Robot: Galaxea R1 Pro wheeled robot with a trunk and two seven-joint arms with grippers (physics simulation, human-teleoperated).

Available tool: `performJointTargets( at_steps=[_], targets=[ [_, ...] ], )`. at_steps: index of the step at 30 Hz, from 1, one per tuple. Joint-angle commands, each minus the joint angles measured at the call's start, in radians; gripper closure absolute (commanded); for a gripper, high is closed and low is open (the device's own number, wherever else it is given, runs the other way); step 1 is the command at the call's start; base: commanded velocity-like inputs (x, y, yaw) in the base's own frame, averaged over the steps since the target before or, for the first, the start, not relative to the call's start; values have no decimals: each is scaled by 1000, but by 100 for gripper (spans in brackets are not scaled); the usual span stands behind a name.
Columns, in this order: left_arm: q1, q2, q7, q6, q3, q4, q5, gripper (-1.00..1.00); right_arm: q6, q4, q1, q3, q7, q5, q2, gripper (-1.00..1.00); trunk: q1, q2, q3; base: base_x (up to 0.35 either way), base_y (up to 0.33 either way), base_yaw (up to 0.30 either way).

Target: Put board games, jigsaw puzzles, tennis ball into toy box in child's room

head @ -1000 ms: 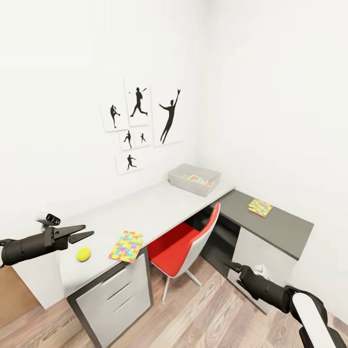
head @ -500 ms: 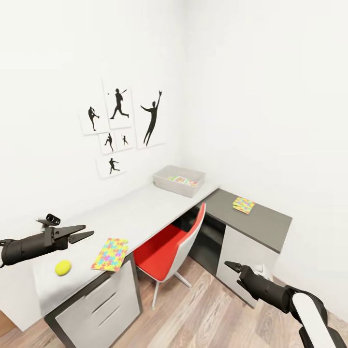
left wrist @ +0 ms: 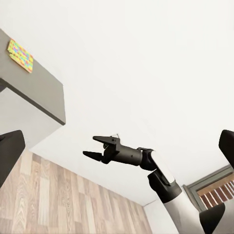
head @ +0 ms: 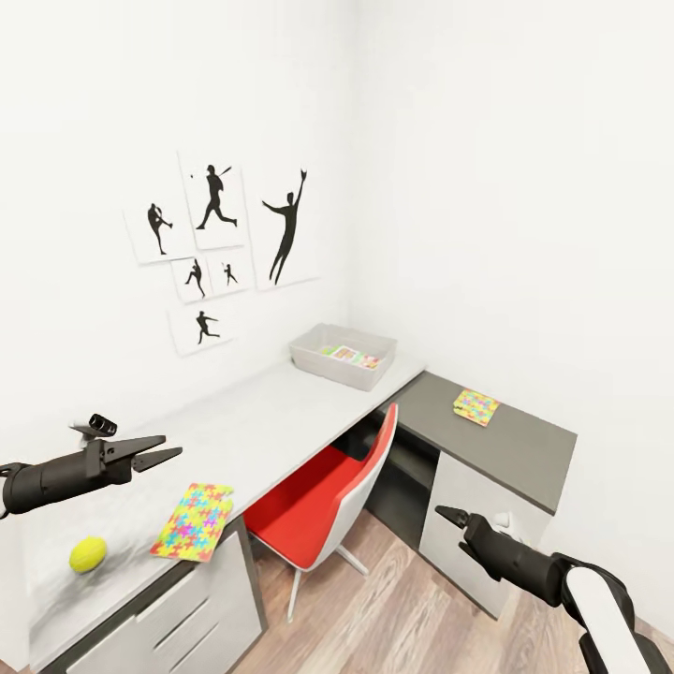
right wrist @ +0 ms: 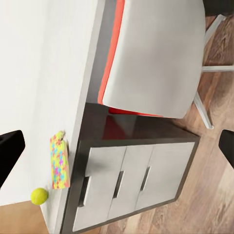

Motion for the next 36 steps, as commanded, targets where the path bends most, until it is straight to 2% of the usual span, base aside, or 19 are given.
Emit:
performJointTargets(
  at_steps=[1,13,23,25,31,33,36],
  targets=[
    [-1,0,-2,4,0,0,1,-100,4,-1,-1,0,-7,-8,0,-100,1,-2,-2,18,-9,0],
    [-1,0,-3,5,0,0,1,-100,5,-3,-1,-4,-5,-8,-1,-100,1,-2,-2,4,-157,0],
    [0,-3,4,4,-7,9,0,-100,8,-10,-1,-9,0,-13,-7,-100,1,-2,-3,0,-26,0],
    [2,-14,7,4,-9,16,0,-100,9,-13,-1,-9,3,-15,-9,-100,1,-2,-3,0,-2,0],
    [13,-79,25,6,-14,73,-6,-100,10,-72,0,-12,49,-17,-15,-100,1,-2,-3,0,0,0],
    [17,-107,57,6,-18,131,-29,-100,9,-85,-1,-20,75,-16,-16,-100,1,-2,-3,0,0,0],
    [20,-172,135,4,-14,234,-77,-100,11,-96,-3,-41,98,-18,-17,-100,1,-2,-3,0,0,0]
  ],
)
